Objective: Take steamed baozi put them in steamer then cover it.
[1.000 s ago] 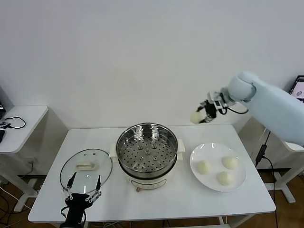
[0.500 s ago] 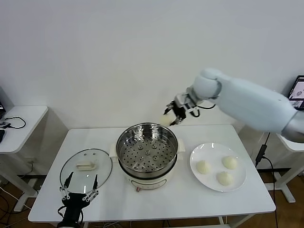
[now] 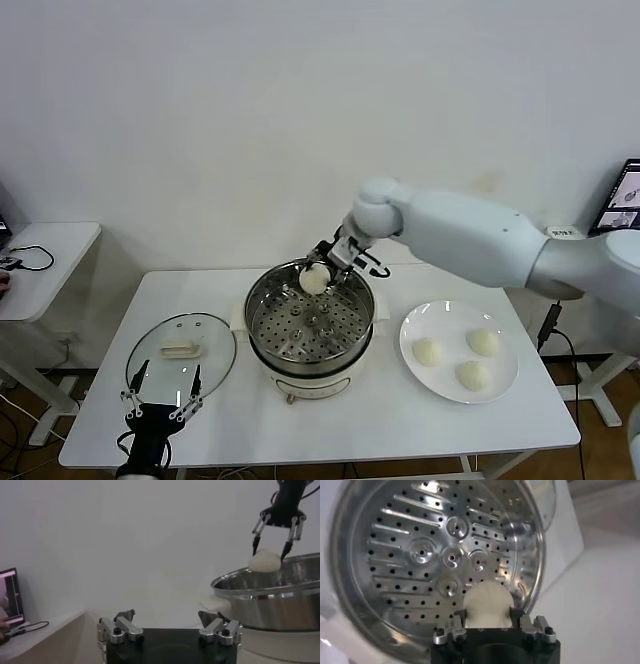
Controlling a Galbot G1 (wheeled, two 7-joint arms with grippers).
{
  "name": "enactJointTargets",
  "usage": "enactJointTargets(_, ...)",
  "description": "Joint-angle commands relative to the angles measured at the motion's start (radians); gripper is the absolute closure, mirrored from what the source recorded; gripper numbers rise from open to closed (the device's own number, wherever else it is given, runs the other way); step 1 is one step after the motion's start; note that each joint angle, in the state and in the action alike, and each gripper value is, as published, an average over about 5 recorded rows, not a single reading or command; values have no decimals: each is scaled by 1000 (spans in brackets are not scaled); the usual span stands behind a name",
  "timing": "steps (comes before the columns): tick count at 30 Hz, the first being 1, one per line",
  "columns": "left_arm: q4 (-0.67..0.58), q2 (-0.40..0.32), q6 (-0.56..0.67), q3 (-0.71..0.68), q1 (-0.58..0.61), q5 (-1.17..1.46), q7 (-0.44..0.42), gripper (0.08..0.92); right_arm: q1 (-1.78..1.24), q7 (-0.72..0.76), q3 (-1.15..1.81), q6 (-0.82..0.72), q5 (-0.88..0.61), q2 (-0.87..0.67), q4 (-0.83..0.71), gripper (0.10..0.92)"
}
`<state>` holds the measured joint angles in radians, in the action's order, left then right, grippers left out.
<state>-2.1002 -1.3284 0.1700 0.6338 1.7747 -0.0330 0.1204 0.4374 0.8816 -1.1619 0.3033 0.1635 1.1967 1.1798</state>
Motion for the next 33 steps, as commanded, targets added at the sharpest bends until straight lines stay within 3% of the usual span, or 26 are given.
enactJointTargets(1,-3,0,1,0,1,0,-1,177,-66,-70,22,194,282,91,-108,463)
enactJointTargets(13,-10,-5,2,-4,6,-5,0,177,-98,-88,51,250,362,109,-180,454)
enactJointTargets(16,-10,-6,1,-6,5,-7,-1,177,-99,-86,51,254,352,111,-181,412)
enactJointTargets(22,-12,-9,0,-8,4,-10,-1,177,-91,-95,50,262,303,111,-178,252)
enactJointTargets(28,-18,-8,0,-8,7,-10,-1,177,-16,-62,37,221,151,89,-135,204)
enactJointTargets(33,-27,-7,-4,-11,9,-11,0,177,105,35,-15,63,-75,10,-29,203)
